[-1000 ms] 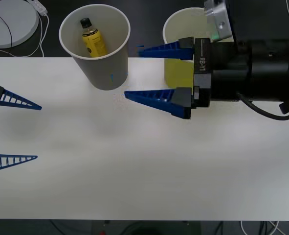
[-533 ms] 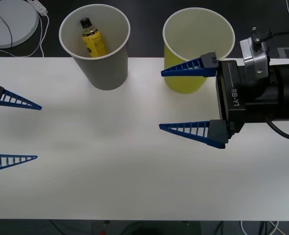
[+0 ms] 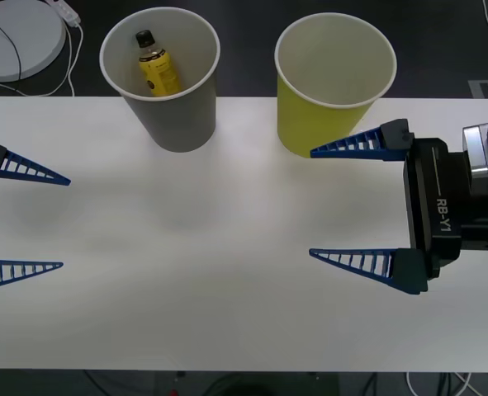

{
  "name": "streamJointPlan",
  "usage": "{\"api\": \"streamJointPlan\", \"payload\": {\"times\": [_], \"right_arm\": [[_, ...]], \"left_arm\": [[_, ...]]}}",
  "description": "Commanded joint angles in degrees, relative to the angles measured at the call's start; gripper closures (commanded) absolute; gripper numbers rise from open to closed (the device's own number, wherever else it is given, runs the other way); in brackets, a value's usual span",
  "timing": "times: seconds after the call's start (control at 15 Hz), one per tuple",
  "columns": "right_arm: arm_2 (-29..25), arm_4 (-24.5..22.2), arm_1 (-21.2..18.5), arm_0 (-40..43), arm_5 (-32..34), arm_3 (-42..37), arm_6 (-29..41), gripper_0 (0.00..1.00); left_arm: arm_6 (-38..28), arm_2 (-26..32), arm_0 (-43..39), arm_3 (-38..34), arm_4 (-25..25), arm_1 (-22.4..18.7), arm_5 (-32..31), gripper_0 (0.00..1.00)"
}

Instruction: Put the can into the green bin and the plastic bottle into the gray bin

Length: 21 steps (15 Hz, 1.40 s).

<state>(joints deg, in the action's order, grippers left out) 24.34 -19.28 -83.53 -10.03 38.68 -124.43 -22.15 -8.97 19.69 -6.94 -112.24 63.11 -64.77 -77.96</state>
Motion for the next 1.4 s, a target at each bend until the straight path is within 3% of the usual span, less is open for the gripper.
{"api": "streamJointPlan", "payload": {"times": [0.07, 0.27, 0.67, 1.13, 1.4], "right_arm": [[-11.07, -6.29, 1.36, 9.85, 2.81, -1.69, 5.10, 0.00], [-21.44, -12.88, 4.08, 17.32, 8.96, -2.13, 12.48, 0.00], [-33.57, -21.58, 9.71, 23.30, 18.45, -2.13, 21.00, 0.00], [-40.60, -23.61, 11.20, 29.54, 22.14, -2.40, 22.23, 0.00], [-41.65, -24.75, 12.61, 30.42, 23.02, -3.10, 22.50, 0.00]], "left_arm": [[0.00, 0.00, 0.00, 0.00, 0.00, 0.00, 0.00, 0.00], [0.00, 0.00, 0.00, 0.00, 0.00, 0.00, 0.00, 0.00], [0.00, 0.00, 0.00, 0.00, 0.00, 0.00, 0.00, 0.00], [0.00, 0.00, 0.00, 0.00, 0.00, 0.00, 0.00, 0.00], [0.00, 0.00, 0.00, 0.00, 0.00, 0.00, 0.00, 0.00]]}}
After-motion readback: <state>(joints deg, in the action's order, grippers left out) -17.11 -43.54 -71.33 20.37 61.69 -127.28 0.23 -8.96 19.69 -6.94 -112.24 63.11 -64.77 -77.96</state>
